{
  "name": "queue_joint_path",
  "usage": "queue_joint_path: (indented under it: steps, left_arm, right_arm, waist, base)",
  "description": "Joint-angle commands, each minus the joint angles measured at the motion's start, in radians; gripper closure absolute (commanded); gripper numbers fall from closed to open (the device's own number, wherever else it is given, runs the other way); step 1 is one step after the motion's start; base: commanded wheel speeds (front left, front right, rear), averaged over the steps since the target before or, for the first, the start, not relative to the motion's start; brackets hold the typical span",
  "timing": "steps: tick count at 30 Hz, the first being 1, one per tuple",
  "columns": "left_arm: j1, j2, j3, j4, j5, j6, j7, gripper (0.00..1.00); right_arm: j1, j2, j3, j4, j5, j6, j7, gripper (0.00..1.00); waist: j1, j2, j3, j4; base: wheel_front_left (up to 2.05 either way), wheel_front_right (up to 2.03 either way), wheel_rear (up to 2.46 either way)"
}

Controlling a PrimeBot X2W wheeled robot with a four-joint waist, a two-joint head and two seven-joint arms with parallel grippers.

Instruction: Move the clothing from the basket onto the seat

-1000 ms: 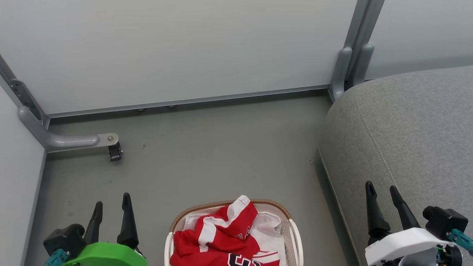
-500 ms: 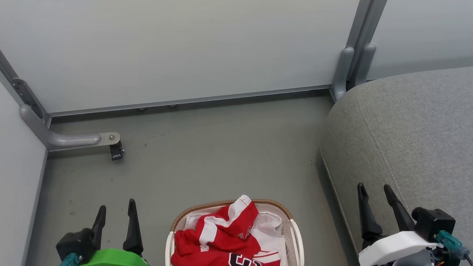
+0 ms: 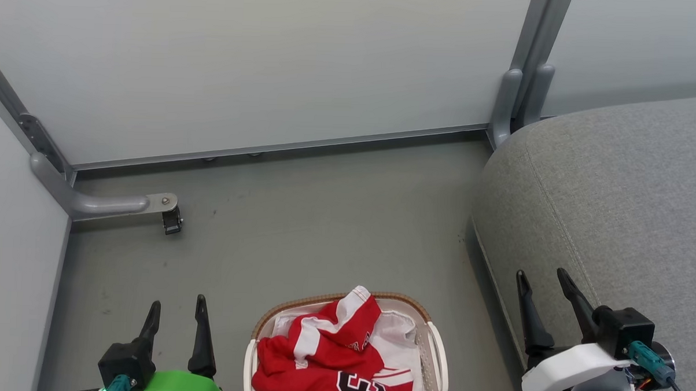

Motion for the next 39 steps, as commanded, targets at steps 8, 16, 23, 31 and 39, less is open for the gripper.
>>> queue_joint_path:
  steps: [8, 16, 23, 31, 39]
  left_arm:
    - [0.015, 0.008, -0.011, 0.005, 0.070, 0.013, -0.023, 0.00]
    - [0.018, 0.008, -0.017, 0.009, 0.098, 0.018, -0.030, 0.00]
    - [0.014, 0.008, -0.016, 0.013, 0.095, 0.017, -0.030, 0.00]
    - [0.009, 0.008, -0.015, 0.014, 0.097, 0.014, -0.030, 0.00]
    - [-0.002, 0.008, -0.012, 0.003, 0.105, 0.009, -0.030, 0.00]
  right_arm:
    - [0.009, -0.007, 0.009, 0.000, -0.072, 0.000, -0.023, 0.00]
    - [0.008, -0.007, 0.010, 0.001, -0.105, 0.000, -0.031, 0.00]
    - [0.007, -0.007, 0.009, -0.002, -0.102, 0.000, -0.031, 0.00]
    - [0.003, -0.007, 0.008, -0.003, -0.100, 0.000, -0.031, 0.00]
    - [-0.010, -0.007, 0.008, -0.017, -0.100, 0.000, -0.031, 0.00]
  waist:
    - [0.0000, 0.0000, 0.003, 0.002]
    - [0.0000, 0.0000, 0.004, 0.002]
    - [0.0000, 0.0000, 0.006, 0.001]
    - [0.0000, 0.0000, 0.012, 0.002]
    - [0.0000, 0.0000, 0.043, -0.002]
  base:
    - [0.00, 0.00, 0.00]
    - [0.00, 0.00, 0.00]
    - [0.00, 0.00, 0.00]
    - [0.00, 0.00, 0.00]
    - [0.00, 0.00, 0.00]
